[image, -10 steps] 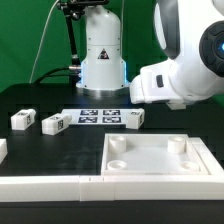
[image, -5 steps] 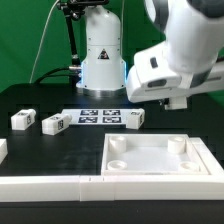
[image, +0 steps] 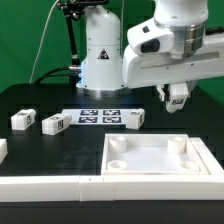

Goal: Assemble one leg

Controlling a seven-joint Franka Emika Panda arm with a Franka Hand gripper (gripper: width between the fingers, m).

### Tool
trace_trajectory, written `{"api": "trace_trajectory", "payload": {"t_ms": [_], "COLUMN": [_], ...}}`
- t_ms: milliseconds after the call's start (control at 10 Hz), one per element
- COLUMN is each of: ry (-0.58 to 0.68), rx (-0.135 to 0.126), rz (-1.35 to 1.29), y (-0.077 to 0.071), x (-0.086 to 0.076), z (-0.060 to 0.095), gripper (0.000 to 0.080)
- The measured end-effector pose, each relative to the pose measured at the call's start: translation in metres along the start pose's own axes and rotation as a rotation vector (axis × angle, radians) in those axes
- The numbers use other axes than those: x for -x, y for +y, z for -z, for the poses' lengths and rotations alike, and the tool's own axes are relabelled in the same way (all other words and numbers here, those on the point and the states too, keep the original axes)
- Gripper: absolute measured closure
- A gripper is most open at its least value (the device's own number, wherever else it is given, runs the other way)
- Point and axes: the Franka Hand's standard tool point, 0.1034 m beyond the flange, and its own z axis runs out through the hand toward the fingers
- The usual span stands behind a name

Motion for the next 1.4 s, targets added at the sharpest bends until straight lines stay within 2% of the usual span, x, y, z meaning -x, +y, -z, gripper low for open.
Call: {"api": "trace_trajectory", "payload": {"t_ms": [200, 400, 500, 600, 800, 900, 1000, 1100, 1300, 1400], "ry": [0.223, 0.368, 0.414, 0.378, 0.388, 0.388, 0.404, 0.417, 0.412, 0.424], "rx": [0.009, 0.018, 0.023, 0.022, 0.024, 0.027, 0.029, 0.026, 0.021, 0.032], "rz": [0.057, 0.07, 0.072, 0.071, 0.079, 0.098, 0.12, 0.117, 0.125, 0.182], "y": [0.008, 0.015, 0.016, 0.016, 0.017, 0.021, 0.026, 0.027, 0.027, 0.03], "x": [-0.029, -0.051, -0.048, -0.043, -0.047, -0.059, -0.081, -0.095, -0.111, -0.12], "z": [0.009, 0.023, 0.019, 0.015, 0.016, 0.02, 0.027, 0.029, 0.028, 0.028], "gripper": [0.0509, 0.0509, 0.0509, 0.0509, 0.0509, 0.0509, 0.0509, 0.0509, 0.0509, 0.0509]}}
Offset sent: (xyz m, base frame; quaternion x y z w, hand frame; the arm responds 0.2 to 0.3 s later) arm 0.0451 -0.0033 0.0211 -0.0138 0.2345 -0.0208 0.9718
